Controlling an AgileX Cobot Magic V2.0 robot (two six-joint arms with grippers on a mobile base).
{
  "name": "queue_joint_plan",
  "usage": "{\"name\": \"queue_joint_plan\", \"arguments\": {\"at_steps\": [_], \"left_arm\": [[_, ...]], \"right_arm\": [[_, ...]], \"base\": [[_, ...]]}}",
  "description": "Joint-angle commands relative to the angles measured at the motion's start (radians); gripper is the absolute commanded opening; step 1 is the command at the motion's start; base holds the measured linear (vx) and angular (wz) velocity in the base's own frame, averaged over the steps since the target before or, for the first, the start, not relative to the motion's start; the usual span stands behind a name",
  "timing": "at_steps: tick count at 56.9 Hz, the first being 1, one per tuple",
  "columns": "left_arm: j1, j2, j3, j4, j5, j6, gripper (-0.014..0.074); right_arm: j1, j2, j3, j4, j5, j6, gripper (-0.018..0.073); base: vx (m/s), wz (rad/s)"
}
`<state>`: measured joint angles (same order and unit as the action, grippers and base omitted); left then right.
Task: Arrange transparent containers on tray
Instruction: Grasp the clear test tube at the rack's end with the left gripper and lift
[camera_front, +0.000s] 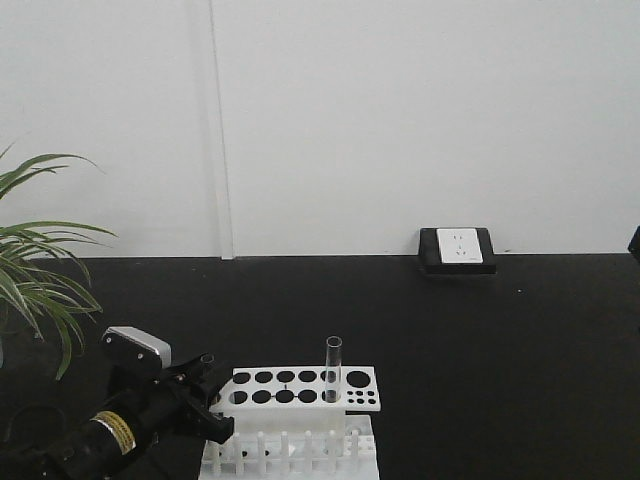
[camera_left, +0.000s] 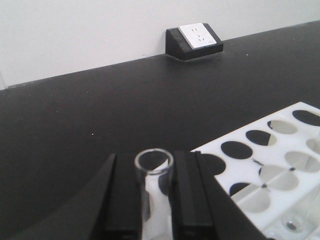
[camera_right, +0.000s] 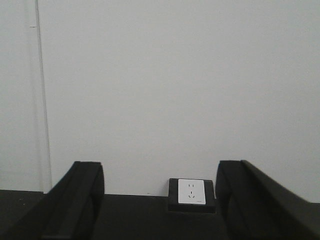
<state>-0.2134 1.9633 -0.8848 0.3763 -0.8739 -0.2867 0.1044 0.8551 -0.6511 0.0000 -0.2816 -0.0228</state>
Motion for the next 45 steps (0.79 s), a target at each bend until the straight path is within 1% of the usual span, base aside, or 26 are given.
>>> {"name": "queue_joint_plan", "arguments": {"at_steps": [1,3,4,13,18,22,26,31,35,41,45], "left_arm": [[-0.006,-0.045,-0.029,-0.019,-0.084,-0.008,0.0048],[-0.006,-0.046,-0.029,-0.019,-0.084,-0.008,-0.0001],[-0.005,-0.047,-0.029,-0.019,-0.084,-0.008,-0.001],[-0.005,-0.102,-0.029,-0.019,-0.083,-0.009,-0.0008],[-0.005,-0.168,-0.03,-0.019,-0.082,-0.009,-0.0006],[-0.005,-0.228,-0.044,-0.019,-0.059,-0.009,-0.0006],[-0.005,-0.302,-0.079,-0.017,0.015,-0.022,-0.0006],[-0.005,-0.395,-0.147,-0.016,0.174,-0.054,-0.0006],[-0.005,-0.459,-0.202,-0.006,0.293,-0.059,-0.0006],[-0.005,-0.544,-0.259,0.051,0.446,-0.059,-0.0006],[-0.005,-0.599,-0.255,0.094,0.486,-0.062,-0.0006]], "right_arm": [[-0.003,-0.006,-0.03,-0.008,-0.089,-0.012,0.0519],[-0.003,-0.006,-0.03,-0.008,-0.089,-0.012,0.0519],[-0.003,-0.006,-0.03,-0.008,-0.089,-0.012,0.0519],[-0.003,-0.006,-0.03,-0.008,-0.088,-0.012,0.0519],[-0.003,-0.006,-0.03,-0.008,-0.088,-0.012,0.0519],[-0.003,-0.006,-0.03,-0.01,-0.089,-0.025,0.0519],[-0.003,-0.002,-0.03,-0.011,-0.089,-0.061,0.0519],[-0.003,0.018,-0.03,-0.011,-0.088,-0.077,0.0519],[-0.003,0.049,-0.03,-0.018,-0.088,-0.079,0.0519],[-0.003,0.118,-0.03,-0.083,-0.088,-0.067,0.0519],[0.002,0.173,-0.031,-0.144,-0.093,0.0,0.0519]], "base": [[0.0,0.0],[0.0,0.0],[0.0,0.0],[0.0,0.0],[0.0,0.0],[0.0,0.0],[0.0,0.0],[0.0,0.0],[0.0,0.0],[0.0,0.0],[0.0,0.0]]}}
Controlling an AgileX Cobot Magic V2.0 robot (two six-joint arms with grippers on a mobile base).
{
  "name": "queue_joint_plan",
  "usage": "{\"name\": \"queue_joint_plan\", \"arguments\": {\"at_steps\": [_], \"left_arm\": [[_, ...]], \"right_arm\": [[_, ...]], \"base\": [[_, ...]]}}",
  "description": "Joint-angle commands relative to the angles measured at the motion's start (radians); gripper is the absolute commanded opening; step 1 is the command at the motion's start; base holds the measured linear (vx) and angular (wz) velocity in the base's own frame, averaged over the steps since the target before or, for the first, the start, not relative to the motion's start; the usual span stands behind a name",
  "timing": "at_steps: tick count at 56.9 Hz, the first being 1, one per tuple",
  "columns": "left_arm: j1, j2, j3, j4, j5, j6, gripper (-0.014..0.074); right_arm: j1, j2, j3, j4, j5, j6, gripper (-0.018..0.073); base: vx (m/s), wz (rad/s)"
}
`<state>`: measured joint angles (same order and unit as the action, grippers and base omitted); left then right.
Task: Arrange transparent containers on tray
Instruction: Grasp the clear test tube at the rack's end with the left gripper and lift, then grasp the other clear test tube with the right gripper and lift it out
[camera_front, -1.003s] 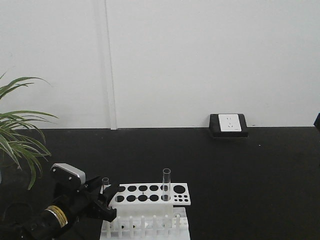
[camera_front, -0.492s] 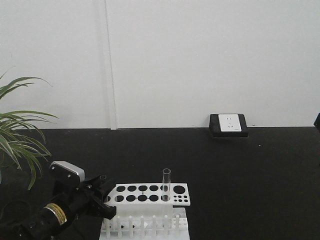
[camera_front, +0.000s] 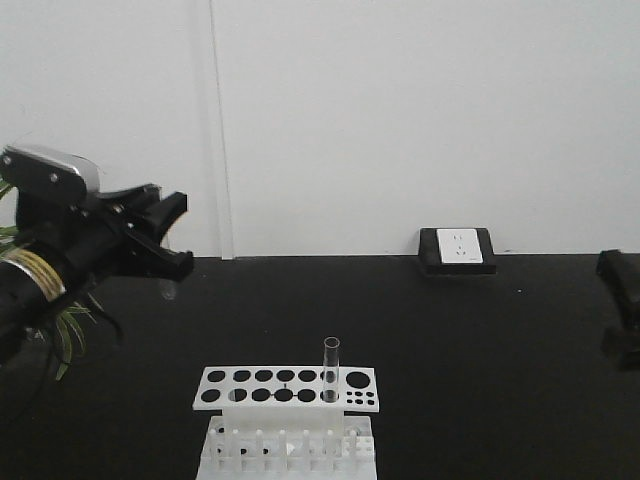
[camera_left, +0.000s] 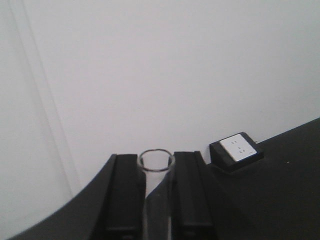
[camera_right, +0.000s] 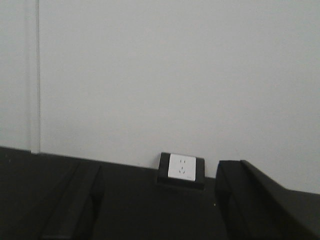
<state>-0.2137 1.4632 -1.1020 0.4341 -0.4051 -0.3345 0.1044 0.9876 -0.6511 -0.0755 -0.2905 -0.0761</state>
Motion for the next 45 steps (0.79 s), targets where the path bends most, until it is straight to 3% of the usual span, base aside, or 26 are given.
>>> {"name": "queue_joint_plan", "arguments": {"at_steps": [1,16,27,29,45], "left_arm": [[-0.005,-0.111,-0.036,0.039,0.021,-0.015,-0.0006],[-0.005,-0.321,0.142,0.036,0.032,-0.055,-0.0006],[-0.005,-0.49,0.342,0.036,0.032,-0.055,-0.0006],[-0.005,-0.588,0.454,0.035,0.034,-0.061,-0.0006],[-0.005,-0.696,0.539,0.027,0.105,-0.065,-0.0006]], "right_arm": [[0.008,0.051,-0.031,-0.089,-0.088,0.076,0.0519],[0.158,0.278,-0.031,-0.371,-0.327,0.343,0.0519],[0.231,0.433,-0.031,-0.378,-0.49,0.373,0.0519],[0.268,0.527,-0.034,-0.381,-0.565,0.373,0.0519],[0.291,0.688,-0.118,-0.381,-0.618,0.393,0.0519]], "base": [[0.0,0.0],[0.0,0.0],[0.0,0.0],[0.0,0.0],[0.0,0.0]]}}
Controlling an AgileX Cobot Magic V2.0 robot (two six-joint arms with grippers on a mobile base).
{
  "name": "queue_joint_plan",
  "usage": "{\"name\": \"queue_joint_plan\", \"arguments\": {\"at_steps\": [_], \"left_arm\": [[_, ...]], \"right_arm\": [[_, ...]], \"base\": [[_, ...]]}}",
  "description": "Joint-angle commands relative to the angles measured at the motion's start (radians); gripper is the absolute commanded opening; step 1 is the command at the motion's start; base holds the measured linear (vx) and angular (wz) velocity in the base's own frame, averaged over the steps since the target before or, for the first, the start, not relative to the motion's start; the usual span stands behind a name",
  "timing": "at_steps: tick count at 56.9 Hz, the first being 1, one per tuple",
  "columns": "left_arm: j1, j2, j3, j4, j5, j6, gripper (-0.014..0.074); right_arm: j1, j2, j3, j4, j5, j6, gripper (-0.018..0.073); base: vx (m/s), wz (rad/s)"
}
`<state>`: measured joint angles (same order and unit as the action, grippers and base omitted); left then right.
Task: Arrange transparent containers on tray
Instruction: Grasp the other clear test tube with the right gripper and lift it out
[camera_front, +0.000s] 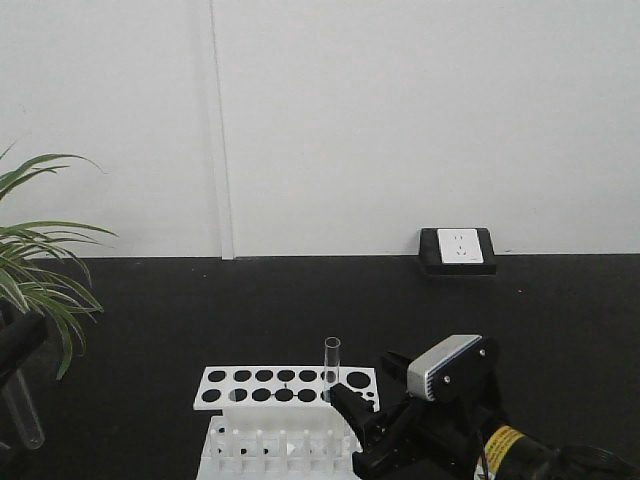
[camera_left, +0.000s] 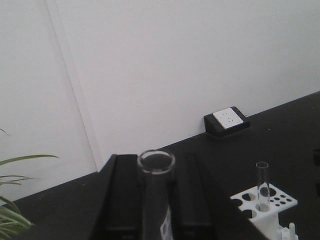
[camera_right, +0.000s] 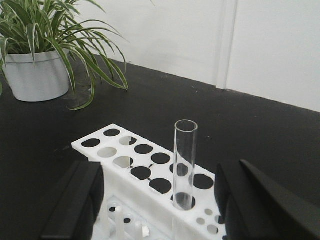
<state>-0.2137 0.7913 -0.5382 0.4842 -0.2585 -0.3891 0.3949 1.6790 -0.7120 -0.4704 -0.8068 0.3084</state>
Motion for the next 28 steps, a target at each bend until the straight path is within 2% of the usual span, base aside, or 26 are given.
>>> {"name": "queue_joint_plan", "arguments": {"at_steps": [1,20,28], "left_arm": [[-0.005,-0.027,-0.025,-0.023,-0.037,-0.01,-0.0006],[-0.005,-0.032,-0.025,-0.023,-0.018,-0.01,-0.0006],[-0.005,-0.032,-0.025,-0.023,-0.018,-0.01,-0.0006]], "right_arm": [[0.0,0.008,-0.067,0.014,-0.102,0.01,0.0519],[0.0,0.176,-0.236,-0.023,-0.123,0.038,0.0519],[0.0,0.245,-0.311,-0.024,-0.126,0.09,0.0519]], "base": [[0.0,0.0],[0.0,0.0],[0.0,0.0]]}}
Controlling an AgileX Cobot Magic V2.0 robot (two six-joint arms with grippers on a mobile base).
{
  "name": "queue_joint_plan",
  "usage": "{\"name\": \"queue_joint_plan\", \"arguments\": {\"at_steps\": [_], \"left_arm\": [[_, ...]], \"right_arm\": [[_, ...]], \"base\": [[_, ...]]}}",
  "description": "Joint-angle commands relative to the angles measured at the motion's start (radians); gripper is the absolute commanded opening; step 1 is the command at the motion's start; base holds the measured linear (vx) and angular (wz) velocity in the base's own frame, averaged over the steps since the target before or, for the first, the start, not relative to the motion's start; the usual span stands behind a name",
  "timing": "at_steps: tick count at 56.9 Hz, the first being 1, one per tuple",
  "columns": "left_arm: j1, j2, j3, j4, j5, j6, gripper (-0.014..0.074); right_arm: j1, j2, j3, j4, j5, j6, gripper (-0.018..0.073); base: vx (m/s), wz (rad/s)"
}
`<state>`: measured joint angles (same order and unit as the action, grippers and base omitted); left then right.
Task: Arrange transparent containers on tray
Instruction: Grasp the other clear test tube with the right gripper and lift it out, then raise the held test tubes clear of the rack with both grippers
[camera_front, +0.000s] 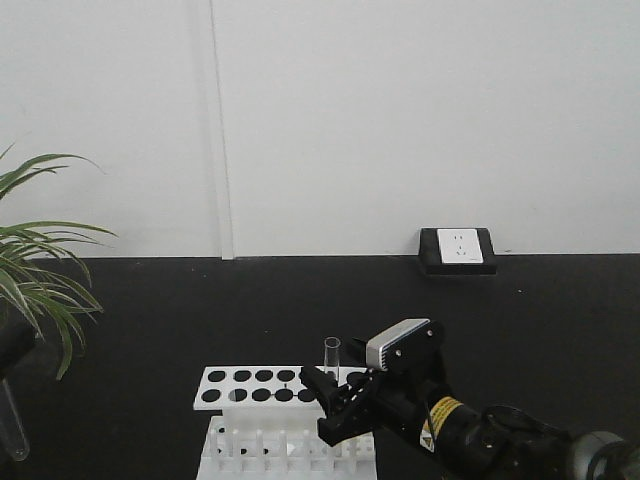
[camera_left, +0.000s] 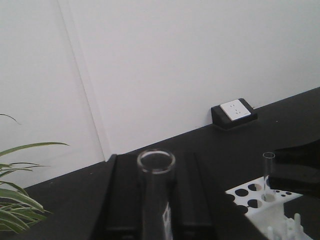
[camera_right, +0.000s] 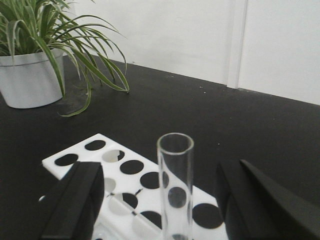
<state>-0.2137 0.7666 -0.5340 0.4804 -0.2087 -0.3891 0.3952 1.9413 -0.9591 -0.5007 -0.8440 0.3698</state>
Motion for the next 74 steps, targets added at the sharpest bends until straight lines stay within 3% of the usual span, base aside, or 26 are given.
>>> {"name": "queue_joint_plan", "arguments": {"at_steps": [1,9,13,25,49,54,65,74], "left_arm": [[-0.005,-0.007,-0.029,-0.019,-0.068,-0.01,-0.0006],[-0.005,-0.007,-0.029,-0.019,-0.068,-0.01,-0.0006],[-0.005,-0.007,-0.029,-0.019,-0.068,-0.01,-0.0006],[-0.005,-0.007,-0.029,-0.018,-0.067,-0.01,-0.0006],[-0.005,-0.007,-0.029,-0.018,-0.064,-0.01,-0.0006],[-0.005,-0.007,-0.029,-0.018,-0.063,-0.01,-0.0006],[-0.005,-0.009,-0.029,-0.018,-0.017,-0.011,-0.0006],[-0.005,-0.034,-0.029,-0.018,0.04,-0.033,-0.0006]], "right_arm": [[0.0,-0.008,-0.071,0.006,-0.088,0.038,0.0519],[0.0,0.041,-0.13,-0.002,-0.088,0.076,0.0491],[0.0,0.045,-0.138,-0.003,-0.087,0.074,0.0417],[0.0,0.043,-0.138,-0.005,-0.087,0.077,-0.0018],[-0.003,-0.238,-0.138,-0.019,0.071,0.095,-0.0013],[-0.003,-0.354,-0.137,-0.078,0.175,0.122,-0.0013],[-0.003,-0.626,-0.074,-0.238,0.461,0.306,-0.0013],[-0.003,-0.832,0.081,-0.323,0.496,0.339,-0.0013]], "base": [[0.0,0.0],[0.0,0.0],[0.0,0.0],[0.0,0.0],[0.0,0.0],[0.0,0.0],[0.0,0.0],[0.0,0.0]]}}
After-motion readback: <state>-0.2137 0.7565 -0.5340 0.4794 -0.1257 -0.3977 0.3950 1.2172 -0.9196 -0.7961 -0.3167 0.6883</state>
